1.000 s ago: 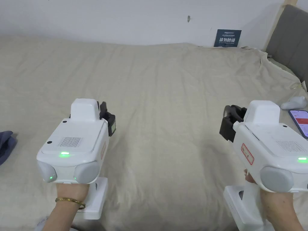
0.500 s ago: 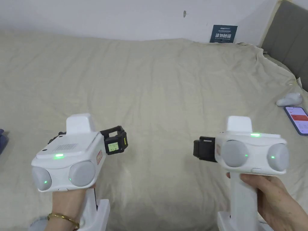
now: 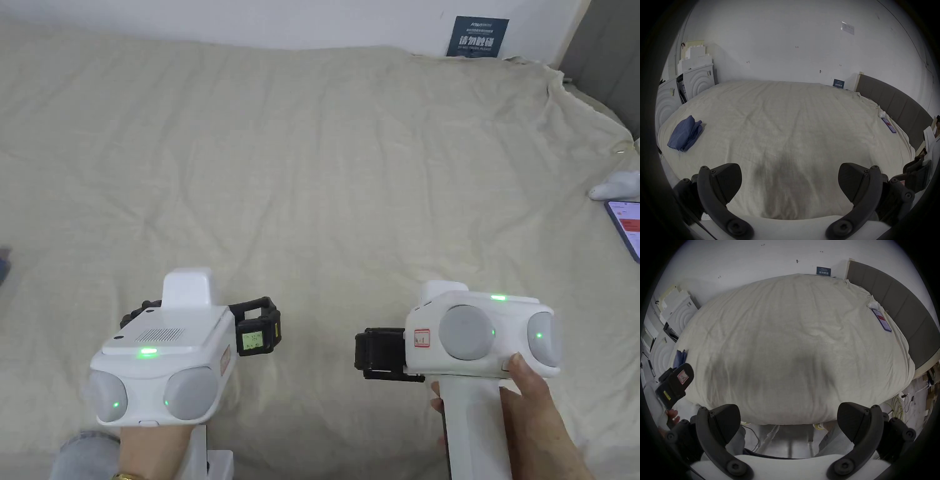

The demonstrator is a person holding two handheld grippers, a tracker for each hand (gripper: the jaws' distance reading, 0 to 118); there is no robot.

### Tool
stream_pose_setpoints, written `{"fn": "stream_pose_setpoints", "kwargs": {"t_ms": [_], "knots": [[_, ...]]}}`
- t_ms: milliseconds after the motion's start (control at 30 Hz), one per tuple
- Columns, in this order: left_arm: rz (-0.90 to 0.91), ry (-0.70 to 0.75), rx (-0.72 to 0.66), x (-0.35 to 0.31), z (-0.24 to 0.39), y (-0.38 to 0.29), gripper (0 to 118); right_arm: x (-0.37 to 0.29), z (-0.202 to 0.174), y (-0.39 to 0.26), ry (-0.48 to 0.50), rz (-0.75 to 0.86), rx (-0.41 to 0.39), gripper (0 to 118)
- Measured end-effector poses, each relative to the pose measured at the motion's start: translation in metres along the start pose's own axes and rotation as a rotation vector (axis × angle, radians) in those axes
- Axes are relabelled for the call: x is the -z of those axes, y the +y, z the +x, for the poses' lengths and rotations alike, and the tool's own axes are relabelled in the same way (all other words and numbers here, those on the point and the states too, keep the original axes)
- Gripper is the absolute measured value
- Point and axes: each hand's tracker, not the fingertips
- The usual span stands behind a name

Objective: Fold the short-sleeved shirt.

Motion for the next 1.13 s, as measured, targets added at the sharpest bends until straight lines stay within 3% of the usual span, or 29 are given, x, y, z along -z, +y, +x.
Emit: {"fn": "stream_pose_setpoints", "kwargs": {"t_ms": [100, 267, 333, 500, 733, 900, 1067, 1133], "knots": [[-0.017, 0.004, 0.012, 0.006, 0.002, -0.004, 118, 0.006, -0.002, 0.002, -0.031, -0.017, -0.014, 116], [-0.063, -0.005, -0.002, 0.020, 0.002, -0.007, 118, 0.016, 0.003, 0.011, -0.013, -0.048, 0.032, 114], [-0.082, -0.010, -0.012, 0.027, 0.001, -0.004, 118, 0.017, 0.002, 0.017, -0.030, 0.004, -0.013, 114], [-0.105, -0.001, -0.059, 0.053, -0.013, 0.015, 118, 0.032, 0.012, 0.045, -0.170, -0.076, -0.082, 114], [-0.088, 0.103, -0.100, 0.122, -0.044, 0.063, 118, 0.072, 0.082, 0.097, -0.157, 0.128, 0.099, 114], [-0.058, 0.182, -0.125, 0.180, -0.060, 0.090, 118, 0.110, 0.123, 0.137, -0.252, 0.325, 0.213, 114], [-0.121, 0.251, -0.181, 0.228, -0.073, 0.088, 118, 0.159, 0.134, 0.149, -0.341, 0.343, 0.167, 114], [-0.159, 0.274, -0.213, 0.235, -0.076, 0.082, 118, 0.172, 0.138, 0.145, -0.354, 0.326, 0.192, 114]]}}
